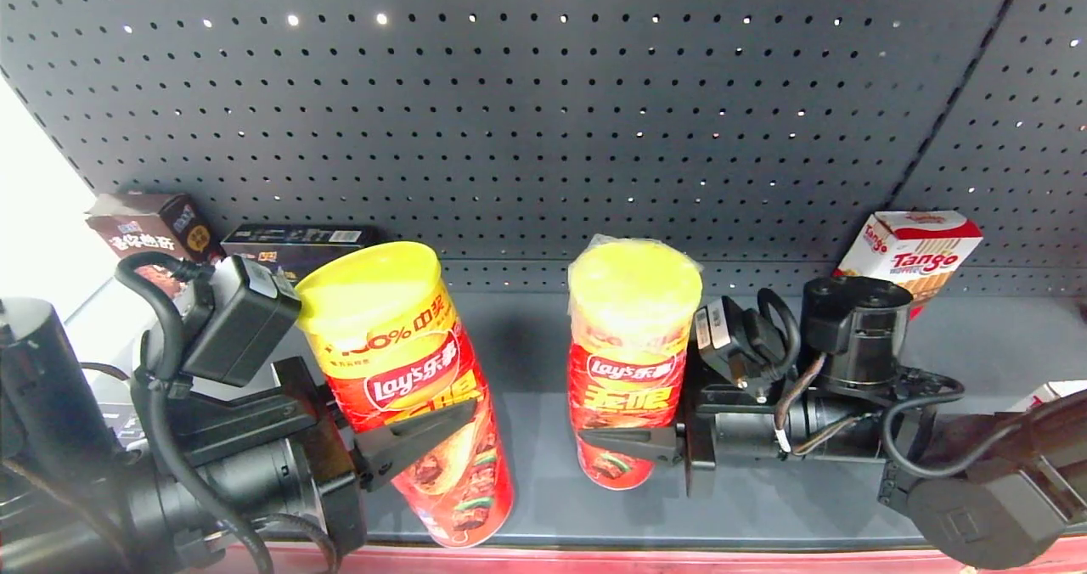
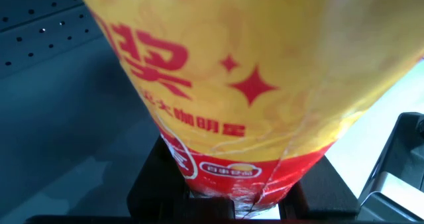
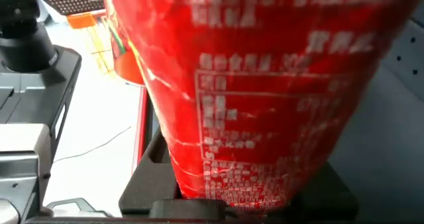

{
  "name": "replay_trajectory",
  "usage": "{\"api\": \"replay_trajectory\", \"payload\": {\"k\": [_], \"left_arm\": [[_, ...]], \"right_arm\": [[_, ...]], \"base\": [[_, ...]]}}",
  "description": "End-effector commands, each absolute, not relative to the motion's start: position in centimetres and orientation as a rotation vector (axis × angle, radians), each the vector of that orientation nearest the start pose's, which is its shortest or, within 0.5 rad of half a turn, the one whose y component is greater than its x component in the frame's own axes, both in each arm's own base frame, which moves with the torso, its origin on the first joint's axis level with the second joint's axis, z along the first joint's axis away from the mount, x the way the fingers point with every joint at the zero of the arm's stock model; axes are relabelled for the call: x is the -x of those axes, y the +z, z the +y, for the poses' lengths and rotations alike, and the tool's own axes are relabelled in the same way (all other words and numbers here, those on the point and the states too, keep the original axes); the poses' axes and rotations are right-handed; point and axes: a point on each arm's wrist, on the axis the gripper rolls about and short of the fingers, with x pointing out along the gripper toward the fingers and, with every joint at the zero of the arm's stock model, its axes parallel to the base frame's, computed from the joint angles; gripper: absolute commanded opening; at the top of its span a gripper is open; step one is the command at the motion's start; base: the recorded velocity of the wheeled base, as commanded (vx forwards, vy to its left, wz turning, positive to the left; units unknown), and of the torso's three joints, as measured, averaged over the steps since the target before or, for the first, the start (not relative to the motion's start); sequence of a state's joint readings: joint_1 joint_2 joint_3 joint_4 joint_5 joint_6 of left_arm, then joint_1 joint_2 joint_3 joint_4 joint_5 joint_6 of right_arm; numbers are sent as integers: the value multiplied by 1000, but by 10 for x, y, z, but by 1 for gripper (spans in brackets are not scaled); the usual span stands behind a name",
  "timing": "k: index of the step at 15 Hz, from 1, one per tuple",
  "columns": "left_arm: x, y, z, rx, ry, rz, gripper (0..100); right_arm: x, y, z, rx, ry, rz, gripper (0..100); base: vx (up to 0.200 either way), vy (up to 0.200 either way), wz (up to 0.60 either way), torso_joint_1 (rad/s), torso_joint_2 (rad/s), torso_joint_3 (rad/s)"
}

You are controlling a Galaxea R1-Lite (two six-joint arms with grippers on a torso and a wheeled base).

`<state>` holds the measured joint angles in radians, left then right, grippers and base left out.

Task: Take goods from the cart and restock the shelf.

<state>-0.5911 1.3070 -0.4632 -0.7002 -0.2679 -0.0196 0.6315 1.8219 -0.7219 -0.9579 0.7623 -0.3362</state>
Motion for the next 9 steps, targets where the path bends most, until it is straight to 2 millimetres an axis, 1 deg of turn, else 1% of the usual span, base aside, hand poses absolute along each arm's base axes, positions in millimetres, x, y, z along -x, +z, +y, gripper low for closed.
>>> {"api": "replay_trajectory", "payload": {"k": [1,6,9], "left_arm": [[-158,195,-113,-5,-855,152,0],[-160,194,-112,-5,-848,157,0],[-160,194,-112,-5,-850,157,0]], "right_arm": [[-243,146,196,266,1404,-51,0],[-235,131,192,262,1409,-5,0],[-240,128,194,261,1405,0,0]], "base": [[0,0,0,0,0,0],[0,0,0,0,0,0],[0,0,0,0,0,0]]}}
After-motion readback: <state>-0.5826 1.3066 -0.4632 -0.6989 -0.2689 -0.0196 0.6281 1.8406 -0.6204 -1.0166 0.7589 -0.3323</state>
